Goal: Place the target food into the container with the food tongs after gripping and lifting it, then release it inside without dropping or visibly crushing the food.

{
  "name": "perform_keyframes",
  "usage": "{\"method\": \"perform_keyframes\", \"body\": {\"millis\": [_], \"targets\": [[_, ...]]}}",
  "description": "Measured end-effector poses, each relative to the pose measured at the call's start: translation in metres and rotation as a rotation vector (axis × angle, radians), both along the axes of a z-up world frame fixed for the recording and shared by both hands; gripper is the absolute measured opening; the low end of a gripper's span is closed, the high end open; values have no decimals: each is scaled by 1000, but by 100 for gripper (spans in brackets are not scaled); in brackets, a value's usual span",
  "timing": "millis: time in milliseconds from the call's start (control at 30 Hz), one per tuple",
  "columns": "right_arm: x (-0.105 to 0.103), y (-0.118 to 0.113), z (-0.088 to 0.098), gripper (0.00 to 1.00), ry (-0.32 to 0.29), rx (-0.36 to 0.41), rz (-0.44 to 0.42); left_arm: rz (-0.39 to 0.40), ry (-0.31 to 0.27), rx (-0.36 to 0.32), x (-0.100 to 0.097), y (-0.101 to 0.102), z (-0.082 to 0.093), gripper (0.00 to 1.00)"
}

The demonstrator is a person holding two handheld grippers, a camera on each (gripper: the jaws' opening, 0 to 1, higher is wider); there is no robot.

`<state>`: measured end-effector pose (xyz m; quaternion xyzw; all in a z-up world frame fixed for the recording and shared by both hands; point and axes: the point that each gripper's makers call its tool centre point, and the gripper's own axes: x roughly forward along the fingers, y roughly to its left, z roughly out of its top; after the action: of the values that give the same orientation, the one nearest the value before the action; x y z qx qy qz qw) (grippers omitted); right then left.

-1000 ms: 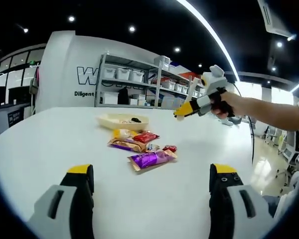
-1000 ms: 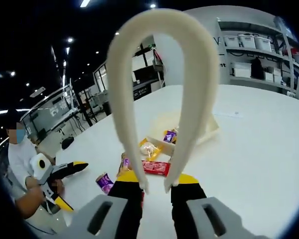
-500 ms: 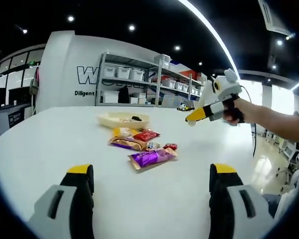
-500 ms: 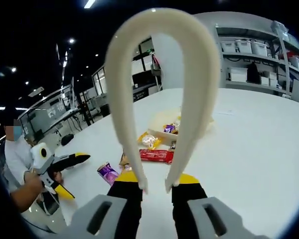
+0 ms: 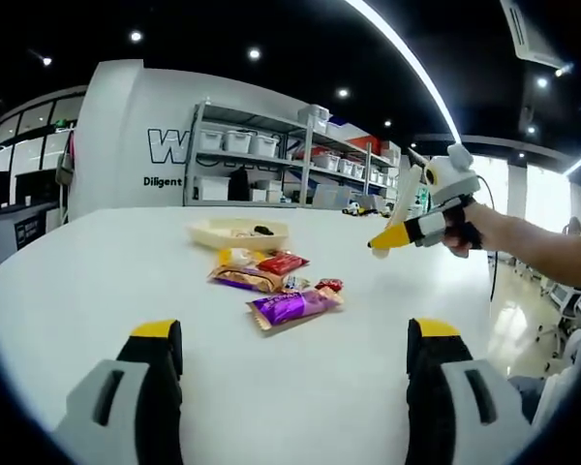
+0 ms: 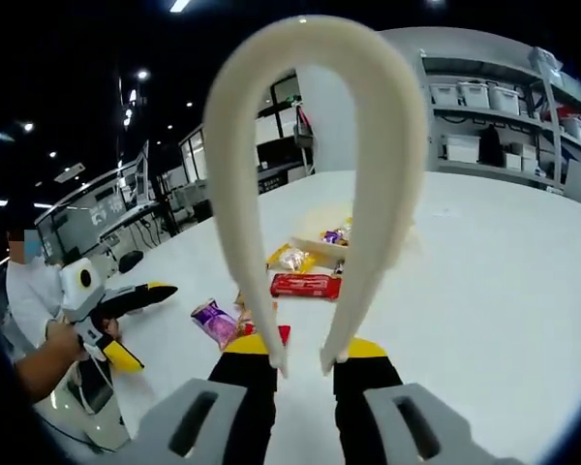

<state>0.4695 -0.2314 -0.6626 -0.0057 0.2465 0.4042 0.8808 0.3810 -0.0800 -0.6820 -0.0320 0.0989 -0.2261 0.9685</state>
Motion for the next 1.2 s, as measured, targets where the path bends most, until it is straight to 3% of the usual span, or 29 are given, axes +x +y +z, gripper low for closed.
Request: {"method": "perform_keyframes", "body": {"millis": [400, 867, 967, 1133, 1200], "targets": [[-15, 1, -1, 17, -68, -56, 15, -7, 2, 7, -1, -2, -1, 95], [-26, 12, -17, 17, -24, -18, 30, -15, 11, 15, -1, -4, -2, 95], [-32, 20, -17, 18, 22, 49, 37, -15, 16, 17, -1, -4, -3, 95], [-26, 23, -22, 18, 7, 27, 35, -16, 17, 18, 0, -4, -4, 95], [-27, 31, -16, 18, 48, 100, 38, -17, 15, 15, 0, -4, -3, 95]]}}
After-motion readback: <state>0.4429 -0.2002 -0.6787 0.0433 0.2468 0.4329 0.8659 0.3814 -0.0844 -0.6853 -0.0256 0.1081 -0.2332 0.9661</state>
